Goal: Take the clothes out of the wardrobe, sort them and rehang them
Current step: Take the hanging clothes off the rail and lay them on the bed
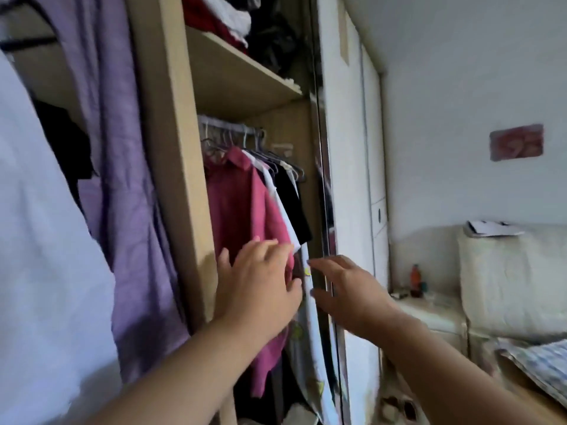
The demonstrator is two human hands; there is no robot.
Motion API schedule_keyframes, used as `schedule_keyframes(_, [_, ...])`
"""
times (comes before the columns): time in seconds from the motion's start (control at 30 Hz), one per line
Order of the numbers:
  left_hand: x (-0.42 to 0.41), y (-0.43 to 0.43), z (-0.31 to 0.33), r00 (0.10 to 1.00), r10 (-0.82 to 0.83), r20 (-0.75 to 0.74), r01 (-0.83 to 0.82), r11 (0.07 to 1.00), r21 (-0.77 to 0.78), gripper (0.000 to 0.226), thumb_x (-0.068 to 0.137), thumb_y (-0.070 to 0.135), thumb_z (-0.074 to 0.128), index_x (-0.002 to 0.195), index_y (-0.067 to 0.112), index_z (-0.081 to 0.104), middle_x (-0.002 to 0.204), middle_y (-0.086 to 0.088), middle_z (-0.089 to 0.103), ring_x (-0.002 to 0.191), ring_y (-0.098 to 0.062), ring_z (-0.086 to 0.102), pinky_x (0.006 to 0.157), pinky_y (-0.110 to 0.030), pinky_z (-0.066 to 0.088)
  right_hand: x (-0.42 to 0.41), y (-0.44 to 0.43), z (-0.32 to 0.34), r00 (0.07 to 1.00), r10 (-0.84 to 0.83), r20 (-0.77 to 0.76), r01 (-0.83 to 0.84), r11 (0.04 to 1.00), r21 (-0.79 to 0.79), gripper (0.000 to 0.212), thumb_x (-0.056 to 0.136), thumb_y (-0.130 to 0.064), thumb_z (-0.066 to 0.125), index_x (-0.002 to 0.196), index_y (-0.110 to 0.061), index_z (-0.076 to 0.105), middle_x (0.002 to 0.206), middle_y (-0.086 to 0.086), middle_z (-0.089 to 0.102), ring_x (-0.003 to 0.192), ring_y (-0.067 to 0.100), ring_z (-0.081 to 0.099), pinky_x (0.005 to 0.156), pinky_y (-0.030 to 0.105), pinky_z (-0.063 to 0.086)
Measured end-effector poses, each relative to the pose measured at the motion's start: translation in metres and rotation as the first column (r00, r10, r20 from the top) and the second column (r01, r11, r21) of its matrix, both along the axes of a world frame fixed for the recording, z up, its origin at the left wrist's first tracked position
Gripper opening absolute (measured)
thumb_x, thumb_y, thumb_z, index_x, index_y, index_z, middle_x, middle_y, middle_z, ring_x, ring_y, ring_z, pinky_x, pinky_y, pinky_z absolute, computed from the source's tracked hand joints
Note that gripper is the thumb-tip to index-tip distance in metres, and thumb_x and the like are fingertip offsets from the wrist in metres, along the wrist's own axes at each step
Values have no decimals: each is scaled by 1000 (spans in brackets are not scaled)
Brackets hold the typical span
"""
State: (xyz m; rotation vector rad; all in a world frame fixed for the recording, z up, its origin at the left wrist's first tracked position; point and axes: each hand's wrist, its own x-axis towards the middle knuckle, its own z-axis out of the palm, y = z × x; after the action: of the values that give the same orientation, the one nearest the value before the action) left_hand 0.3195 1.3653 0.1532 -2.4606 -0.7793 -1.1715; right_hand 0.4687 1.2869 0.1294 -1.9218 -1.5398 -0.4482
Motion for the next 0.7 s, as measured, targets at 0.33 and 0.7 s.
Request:
schedule_keyframes(0.33, [-12,64,133,881,279,383,-376,903,207,79,79,18,65,147,7,26,157,-20,2,146,-34,3,117,-39,12,38,139,117,957,289,37,-291,953,86,55,86,-39,61,137,-30,44,134,4,48,115,22,53,96,28,41])
schedule_keyframes(0.7, [1,79,167,694,386,608,-577,803,149,87,80,12,60,151,10,9,157,-9,17,139,-23,22,106,-34,29,88,277,203,926,375,36,-376,916,141,53,85,-35,62,131,-12,48,127,16,51,116,32,51,96,37,44])
